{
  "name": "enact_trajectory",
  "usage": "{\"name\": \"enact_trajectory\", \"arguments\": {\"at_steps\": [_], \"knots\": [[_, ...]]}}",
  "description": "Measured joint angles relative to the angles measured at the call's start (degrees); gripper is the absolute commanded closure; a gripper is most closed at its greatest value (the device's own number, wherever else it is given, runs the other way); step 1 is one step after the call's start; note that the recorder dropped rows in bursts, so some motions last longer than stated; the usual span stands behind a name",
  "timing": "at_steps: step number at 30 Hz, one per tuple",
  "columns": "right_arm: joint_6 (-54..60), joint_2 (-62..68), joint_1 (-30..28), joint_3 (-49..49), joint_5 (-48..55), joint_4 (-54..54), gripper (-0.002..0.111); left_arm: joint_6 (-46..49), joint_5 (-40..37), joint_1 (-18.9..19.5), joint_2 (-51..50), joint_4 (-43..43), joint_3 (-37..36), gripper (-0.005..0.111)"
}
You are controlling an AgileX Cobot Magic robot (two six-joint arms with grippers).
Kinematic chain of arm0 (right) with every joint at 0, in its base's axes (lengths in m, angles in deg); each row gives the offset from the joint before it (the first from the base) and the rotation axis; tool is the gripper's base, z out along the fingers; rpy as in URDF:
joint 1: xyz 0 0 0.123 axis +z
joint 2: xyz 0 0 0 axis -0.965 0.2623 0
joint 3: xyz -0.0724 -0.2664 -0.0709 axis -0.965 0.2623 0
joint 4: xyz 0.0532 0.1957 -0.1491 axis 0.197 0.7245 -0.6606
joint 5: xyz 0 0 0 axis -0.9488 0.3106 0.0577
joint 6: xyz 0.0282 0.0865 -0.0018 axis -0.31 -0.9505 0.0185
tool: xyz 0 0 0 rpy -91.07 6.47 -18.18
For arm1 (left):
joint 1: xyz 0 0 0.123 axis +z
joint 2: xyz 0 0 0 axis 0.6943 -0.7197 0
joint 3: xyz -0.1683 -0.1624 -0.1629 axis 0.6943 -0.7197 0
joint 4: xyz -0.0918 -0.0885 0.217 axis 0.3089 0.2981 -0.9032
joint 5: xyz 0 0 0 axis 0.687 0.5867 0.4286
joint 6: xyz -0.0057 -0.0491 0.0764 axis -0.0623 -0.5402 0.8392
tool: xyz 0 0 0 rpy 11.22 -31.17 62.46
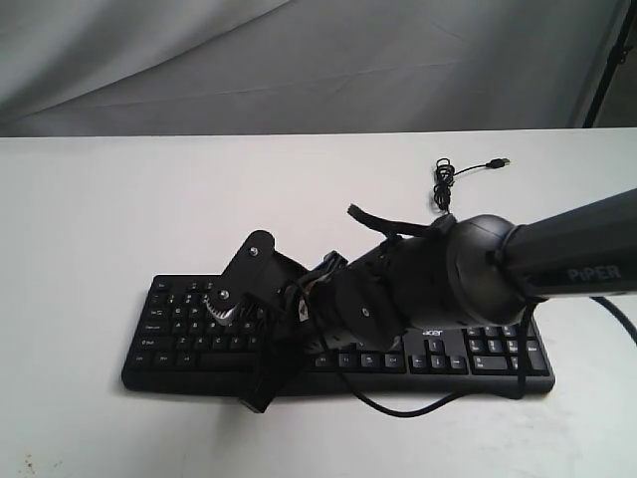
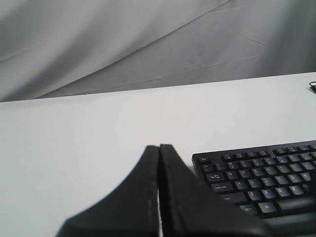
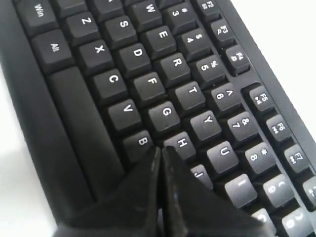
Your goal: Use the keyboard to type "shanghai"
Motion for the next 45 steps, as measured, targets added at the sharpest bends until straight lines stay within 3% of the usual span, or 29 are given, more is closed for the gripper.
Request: {"name": "enact_trajectory", "arguments": {"at_steps": [18,45], "knots": [[0.00,2.18,0.00,-9.46,4.10,-0.92,0.108,0.00,0.00,0.00,0.00,0.00,0.00,0.107],[0.00,3.00,0.10,-9.89,4.75,-1.35,0.108,0.00,0.00,0.00,0.00,0.00,0.00,0.107]]}}
